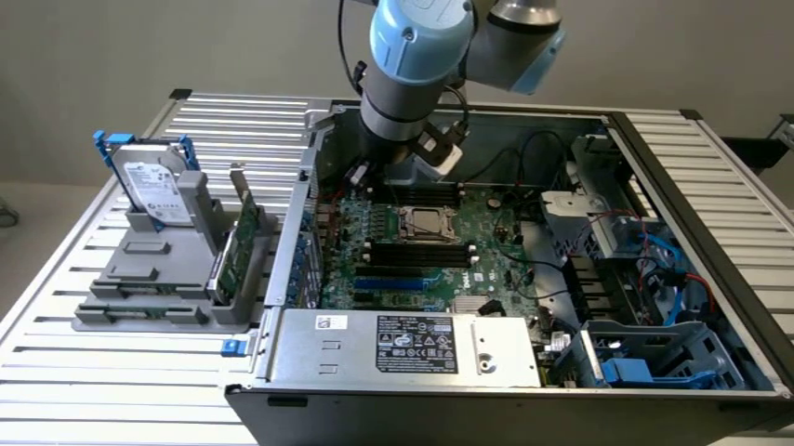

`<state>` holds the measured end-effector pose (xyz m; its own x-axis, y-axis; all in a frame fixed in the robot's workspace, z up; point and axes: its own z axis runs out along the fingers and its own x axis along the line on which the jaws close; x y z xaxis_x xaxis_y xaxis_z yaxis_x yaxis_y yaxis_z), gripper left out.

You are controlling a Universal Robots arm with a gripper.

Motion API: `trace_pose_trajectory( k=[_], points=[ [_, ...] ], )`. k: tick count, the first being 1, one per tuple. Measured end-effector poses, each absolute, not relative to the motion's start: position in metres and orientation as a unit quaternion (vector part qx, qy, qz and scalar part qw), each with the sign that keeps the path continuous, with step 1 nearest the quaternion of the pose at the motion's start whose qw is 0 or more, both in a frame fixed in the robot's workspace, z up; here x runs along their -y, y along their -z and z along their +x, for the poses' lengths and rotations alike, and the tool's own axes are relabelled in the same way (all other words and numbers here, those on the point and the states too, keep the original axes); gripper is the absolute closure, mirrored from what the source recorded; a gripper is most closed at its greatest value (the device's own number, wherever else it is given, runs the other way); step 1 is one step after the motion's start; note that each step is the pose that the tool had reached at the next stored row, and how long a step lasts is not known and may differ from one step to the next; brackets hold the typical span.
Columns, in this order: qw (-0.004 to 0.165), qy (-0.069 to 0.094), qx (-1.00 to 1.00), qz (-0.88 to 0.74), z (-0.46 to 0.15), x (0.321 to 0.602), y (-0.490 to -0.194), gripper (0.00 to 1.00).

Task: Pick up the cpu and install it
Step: 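Install the first cpu locking lever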

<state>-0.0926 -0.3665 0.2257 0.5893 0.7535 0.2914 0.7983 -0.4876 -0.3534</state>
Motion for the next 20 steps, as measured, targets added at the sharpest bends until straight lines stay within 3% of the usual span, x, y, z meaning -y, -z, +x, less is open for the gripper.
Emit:
trace_pose_trajectory(
  k=[10,20],
  points=[
    [0.221,0.068,0.446,-0.864,-0.0926,0.3665,-0.2291,0.89],
    [0.202,0.105,0.445,-0.866,-0.0908,0.3665,-0.2292,0.89]
  ],
)
